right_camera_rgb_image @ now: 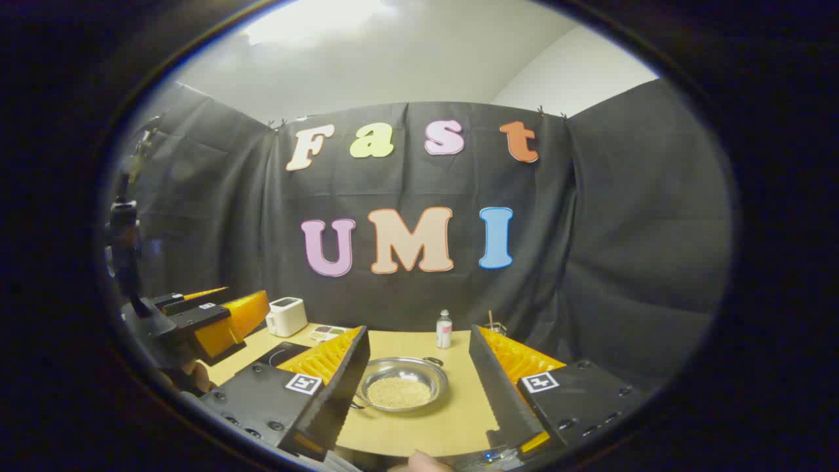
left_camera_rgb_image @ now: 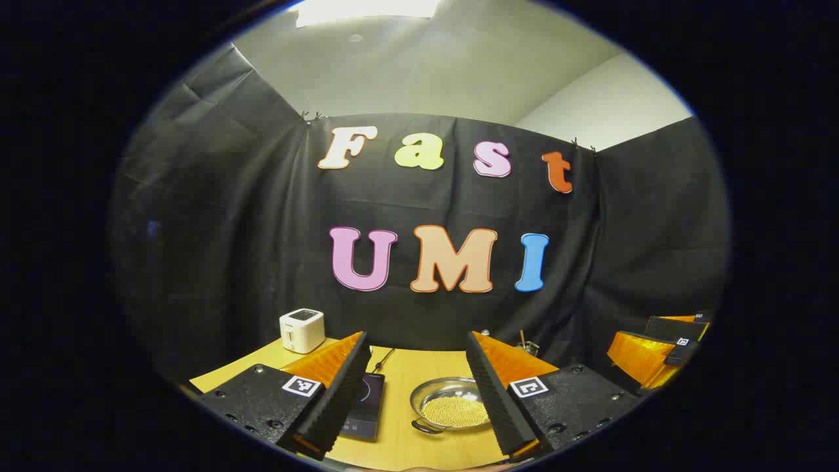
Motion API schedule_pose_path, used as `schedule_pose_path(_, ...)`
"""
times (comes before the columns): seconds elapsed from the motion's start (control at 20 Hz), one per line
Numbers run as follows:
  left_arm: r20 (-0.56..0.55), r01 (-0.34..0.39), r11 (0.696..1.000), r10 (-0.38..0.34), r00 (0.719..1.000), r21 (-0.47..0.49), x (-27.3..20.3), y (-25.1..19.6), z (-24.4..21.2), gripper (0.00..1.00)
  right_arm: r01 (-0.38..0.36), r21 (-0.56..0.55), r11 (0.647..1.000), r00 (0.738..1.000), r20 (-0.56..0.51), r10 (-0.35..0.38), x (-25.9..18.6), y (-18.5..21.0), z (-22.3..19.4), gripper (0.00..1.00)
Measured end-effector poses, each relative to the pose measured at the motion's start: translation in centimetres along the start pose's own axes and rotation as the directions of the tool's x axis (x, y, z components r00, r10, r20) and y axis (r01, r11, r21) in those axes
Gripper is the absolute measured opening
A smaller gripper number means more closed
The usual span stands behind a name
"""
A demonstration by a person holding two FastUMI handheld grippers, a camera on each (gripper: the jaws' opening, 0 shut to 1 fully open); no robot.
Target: First push the handle of the pot to place it horizontally, then grasp the pot with both hands and set it on the induction cooktop.
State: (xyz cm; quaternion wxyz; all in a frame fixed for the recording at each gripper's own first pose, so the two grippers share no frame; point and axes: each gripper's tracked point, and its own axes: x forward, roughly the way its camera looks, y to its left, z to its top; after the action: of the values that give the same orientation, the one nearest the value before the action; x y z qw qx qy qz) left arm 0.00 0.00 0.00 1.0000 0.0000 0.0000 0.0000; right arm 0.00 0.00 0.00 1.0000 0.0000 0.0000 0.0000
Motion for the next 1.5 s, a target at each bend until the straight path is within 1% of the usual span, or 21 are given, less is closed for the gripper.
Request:
schedule_pose_path(0.05,-0.009,0.007,1.0,-0.007,1.0,-0.004,0.0,-0.3,-0.2,0.89,0.016,-0.016,1.0,1.0,0.001,-0.016,-0.2,-0.9,-0.1,0.92)
schedule_pose_path(0.1,-0.019,0.015,1.0,-0.015,1.0,-0.009,0.0,-0.5,-0.3,0.89,0.032,-0.032,0.999,0.999,0.0,-0.032,-0.2,-1.6,-0.4,0.92)
schedule_pose_path(0.15,-0.024,0.017,1.0,-0.017,1.0,-0.012,0.1,-0.8,-0.3,0.84,0.046,-0.047,0.998,0.999,-0.01,-0.046,0.0,-2.2,-0.8,0.92)
schedule_pose_path(0.2,-0.027,0.018,1.0,-0.018,0.999,-0.009,0.1,-0.8,-0.4,0.89,0.048,-0.06,0.997,0.999,-0.022,-0.05,0.2,-2.6,-1.5,0.92)
schedule_pose_path(0.3,-0.03,0.018,1.0,-0.018,0.999,-0.002,0.3,-1.0,-0.4,0.9,0.042,-0.058,0.997,0.999,-0.027,-0.043,0.6,-2.9,-1.7,0.92)
schedule_pose_path(0.5,-0.028,0.022,1.0,-0.022,0.999,0.016,0.2,-1.4,-0.5,0.89,0.062,-0.045,0.997,0.997,-0.034,-0.063,0.8,-4.4,-1.8,0.92)
schedule_pose_path(0.55,-0.03,0.029,0.999,-0.028,0.999,0.016,0.2,-1.6,-0.5,0.84,0.061,-0.043,0.997,0.998,-0.033,-0.062,0.7,-4.6,-1.5,0.92)
schedule_pose_path(0.65,-0.028,0.028,1.0,-0.027,0.999,0.012,0.0,-1.5,-0.6,0.84,0.07,-0.031,0.997,0.997,-0.014,-0.07,0.5,-4.8,-0.7,0.92)
schedule_pose_path(0.75,-0.026,0.019,1.0,-0.019,0.999,0.004,0.1,-1.2,-0.3,0.84,0.067,-0.027,0.997,0.998,-0.009,-0.067,0.5,-4.5,-0.6,0.94)
schedule_pose_path(0.8,-0.026,0.017,1.0,-0.017,1.0,0.001,0.1,-1.2,-0.3,0.89,0.062,-0.032,0.998,0.998,-0.013,-0.062,0.5,-4.4,-0.8,0.93)
schedule_pose_path(0.85,-0.029,0.017,1.0,-0.017,0.999,0.003,0.1,-1.1,-0.4,0.89,0.057,-0.038,0.998,0.998,-0.014,-0.058,0.4,-4.4,-0.8,0.95)
schedule_pose_path(0.95,-0.034,0.018,1.0,-0.018,0.999,0.003,0.1,-1.0,-0.7,0.89,0.048,-0.045,0.998,0.999,-0.015,-0.049,0.3,-4.1,-0.8,0.93)
schedule_pose_path(1.0,-0.036,0.017,1.0,-0.017,0.999,0.001,0.1,-0.9,-0.8,0.84,0.041,-0.046,0.998,0.999,-0.019,-0.042,0.4,-3.7,-1.0,0.93)
schedule_pose_path(1.05,-0.037,0.017,1.0,-0.017,0.999,0.001,0.1,-0.7,-0.8,0.89,0.036,-0.045,0.998,0.999,-0.021,-0.037,0.7,-3.3,-1.2,0.93)
schedule_pose_path(1.1,-0.039,0.014,1.0,-0.013,0.999,0.005,0.2,-0.6,-1.0,0.89,0.033,-0.045,0.998,0.999,-0.023,-0.034,0.9,-3.0,-1.3,0.93)
schedule_pose_path(1.15,-0.041,0.009,1.0,-0.009,0.999,0.003,0.2,-0.4,-1.1,0.84,0.032,-0.043,0.999,0.999,-0.024,-0.033,1.2,-2.9,-1.3,0.93)
schedule_pose_path(1.2,-0.046,0.01,1.0,-0.01,0.999,0.0,0.4,-0.3,-1.2,0.89,0.031,-0.038,0.999,0.999,-0.026,-0.032,1.1,-2.9,-1.4,0.95)
schedule_pose_path(1.25,-0.05,0.011,1.0,-0.011,0.999,-0.003,0.3,-0.3,-1.3,0.94,0.026,-0.033,0.999,0.999,-0.027,-0.027,1.2,-2.7,-1.4,0.93)
schedule_pose_path(1.3,-0.052,0.009,1.0,-0.009,0.999,-0.006,0.3,0.0,-1.5,0.94,0.021,-0.028,0.999,0.999,-0.027,-0.022,1.2,-2.5,-1.5,0.93)
schedule_pose_path(1.35,-0.054,0.005,1.0,-0.006,0.999,-0.008,0.4,0.2,-1.5,0.89,0.02,-0.028,0.999,0.999,-0.029,-0.02,1.3,-2.4,-1.5,0.93)
schedule_pose_path(1.5,-0.06,0.0,1.0,0.0,0.998,-0.01,0.7,0.8,-1.8,0.89,0.022,-0.036,0.999,0.999,-0.028,-0.023,1.6,-2.3,-1.6,0.93)
